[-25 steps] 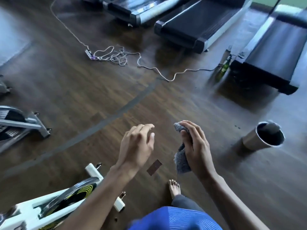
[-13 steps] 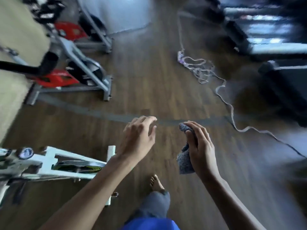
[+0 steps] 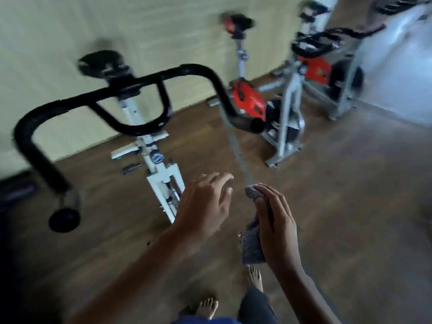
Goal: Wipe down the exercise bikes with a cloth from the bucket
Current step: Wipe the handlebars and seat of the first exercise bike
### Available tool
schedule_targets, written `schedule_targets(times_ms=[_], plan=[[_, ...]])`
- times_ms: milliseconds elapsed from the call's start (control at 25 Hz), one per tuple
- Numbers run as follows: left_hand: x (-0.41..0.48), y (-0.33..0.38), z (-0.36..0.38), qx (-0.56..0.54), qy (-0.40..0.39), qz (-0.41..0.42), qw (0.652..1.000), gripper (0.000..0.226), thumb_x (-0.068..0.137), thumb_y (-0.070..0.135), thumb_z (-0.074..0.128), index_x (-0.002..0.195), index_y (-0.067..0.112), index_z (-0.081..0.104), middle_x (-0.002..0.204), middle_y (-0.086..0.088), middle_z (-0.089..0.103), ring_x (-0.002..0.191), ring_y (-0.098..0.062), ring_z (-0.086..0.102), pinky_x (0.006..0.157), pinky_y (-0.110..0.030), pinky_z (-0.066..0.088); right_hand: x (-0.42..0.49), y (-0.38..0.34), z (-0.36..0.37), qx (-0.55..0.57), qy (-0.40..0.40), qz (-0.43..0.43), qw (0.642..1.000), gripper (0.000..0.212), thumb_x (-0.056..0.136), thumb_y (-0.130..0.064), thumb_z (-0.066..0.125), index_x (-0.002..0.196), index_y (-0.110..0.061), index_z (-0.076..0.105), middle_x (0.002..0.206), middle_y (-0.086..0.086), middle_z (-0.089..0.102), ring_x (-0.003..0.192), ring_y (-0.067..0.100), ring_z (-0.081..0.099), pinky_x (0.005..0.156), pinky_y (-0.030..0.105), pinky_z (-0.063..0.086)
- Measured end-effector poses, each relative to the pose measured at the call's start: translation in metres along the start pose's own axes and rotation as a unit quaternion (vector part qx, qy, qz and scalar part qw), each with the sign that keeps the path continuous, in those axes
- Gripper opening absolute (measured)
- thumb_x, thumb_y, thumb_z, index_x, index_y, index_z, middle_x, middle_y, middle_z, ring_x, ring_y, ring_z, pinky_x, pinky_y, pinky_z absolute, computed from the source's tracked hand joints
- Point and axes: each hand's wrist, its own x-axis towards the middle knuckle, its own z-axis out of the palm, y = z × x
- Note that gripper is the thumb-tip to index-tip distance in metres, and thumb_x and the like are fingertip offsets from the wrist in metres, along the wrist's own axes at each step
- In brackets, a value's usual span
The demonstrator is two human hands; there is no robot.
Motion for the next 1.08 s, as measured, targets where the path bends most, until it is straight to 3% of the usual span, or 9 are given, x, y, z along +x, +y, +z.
schedule_targets(times_ms=[200,320,440,600,680,760,880,960,1080], plan=[[0.000,-0.007,-0.021,0.057,0.152,-0.199,0.966,0.032,0.093,0.028,0.050,0.119,0.020,0.067,0.110,0.001,0.071,0.100,-0.023,0.065,0.088,-0.040,0.053,0.071,-0.004,0.051,0.099,-0.218,-0.122,0.963,0.025,0.103,-0.024,0.048,0.122,-0.027,0.065,0.126,-0.010,0.063,0.123,0.002,0.055,0.104,0.015,0.039],[-0.020,0.004,-0.034,0.070,0.241,-0.318,0.914,0.038,0.088,0.035,0.040,0.114,0.024,0.066,0.106,0.005,0.069,0.098,-0.022,0.065,0.083,-0.040,0.054,0.089,-0.025,0.074,0.141,-0.336,-0.192,0.911,0.030,0.102,-0.026,0.046,0.124,-0.020,0.065,0.126,-0.010,0.063,0.123,0.001,0.054,0.104,0.011,0.036],[-0.051,0.019,-0.038,0.085,0.311,-0.409,0.854,0.028,0.089,0.032,0.043,0.108,0.029,0.064,0.105,0.012,0.066,0.099,-0.015,0.065,0.078,-0.039,0.054,0.086,-0.046,0.099,0.192,-0.427,-0.232,0.853,0.031,0.103,-0.023,0.044,0.125,-0.016,0.065,0.128,-0.007,0.063,0.125,0.002,0.054,0.104,0.011,0.035],[-0.084,0.032,-0.045,0.157,0.467,-0.442,0.750,0.018,0.089,0.015,0.056,0.103,0.024,0.062,0.096,0.008,0.066,0.089,-0.019,0.066,0.073,-0.040,0.055,0.067,-0.080,0.132,0.265,-0.471,-0.258,0.801,0.034,0.105,-0.021,0.042,0.132,-0.012,0.060,0.135,-0.003,0.060,0.130,0.009,0.052,0.108,0.016,0.036],[-0.081,0.034,-0.055,0.158,0.543,-0.420,0.710,0.020,0.093,0.013,0.053,0.112,0.019,0.058,0.103,0.005,0.061,0.096,-0.018,0.060,0.085,-0.039,0.051,0.059,-0.100,0.148,0.312,-0.463,-0.261,0.788,0.034,0.106,-0.017,0.041,0.134,-0.010,0.058,0.137,0.001,0.057,0.133,0.012,0.050,0.111,0.024,0.037],[-0.072,0.032,-0.069,0.132,0.578,-0.396,0.701,0.028,0.099,0.020,0.049,0.126,0.015,0.055,0.118,0.008,0.056,0.112,-0.010,0.054,0.099,-0.025,0.043,0.051,-0.116,0.162,0.359,-0.436,-0.278,0.777,0.033,0.106,-0.013,0.040,0.133,-0.003,0.057,0.138,0.008,0.055,0.135,0.019,0.048,0.114,0.033,0.038],[-0.062,0.020,-0.080,0.097,0.556,-0.392,0.727,0.037,0.102,0.026,0.045,0.137,0.016,0.052,0.128,0.018,0.053,0.121,0.006,0.050,0.099,-0.006,0.034,0.030,-0.124,0.180,0.405,-0.431,-0.312,0.743,0.034,0.106,-0.015,0.039,0.136,-0.006,0.053,0.140,0.014,0.052,0.138,0.028,0.045,0.114,0.045,0.039],[-0.061,0.014,-0.079,0.086,0.545,-0.385,0.740,0.040,0.102,0.027,0.042,0.140,0.015,0.051,0.128,0.024,0.050,0.119,0.016,0.047,0.096,-0.001,0.033,0.017,-0.122,0.191,0.408,-0.430,-0.321,0.738,0.038,0.108,-0.027,0.032,0.141,-0.011,0.046,0.142,0.012,0.049,0.138,0.030,0.044,0.113,0.049,0.039],[-0.062,0.005,-0.073,0.092,0.531,-0.395,0.744,0.045,0.102,0.026,0.042,0.144,0.012,0.046,0.134,0.021,0.048,0.123,0.020,0.042,0.097,0.000,0.032,0.011,-0.120,0.212,0.424,-0.409,-0.341,0.732,0.043,0.109,-0.034,0.022,0.140,-0.013,0.044,0.143,0.004,0.047,0.137,0.028,0.044,0.112,0.048,0.038]])
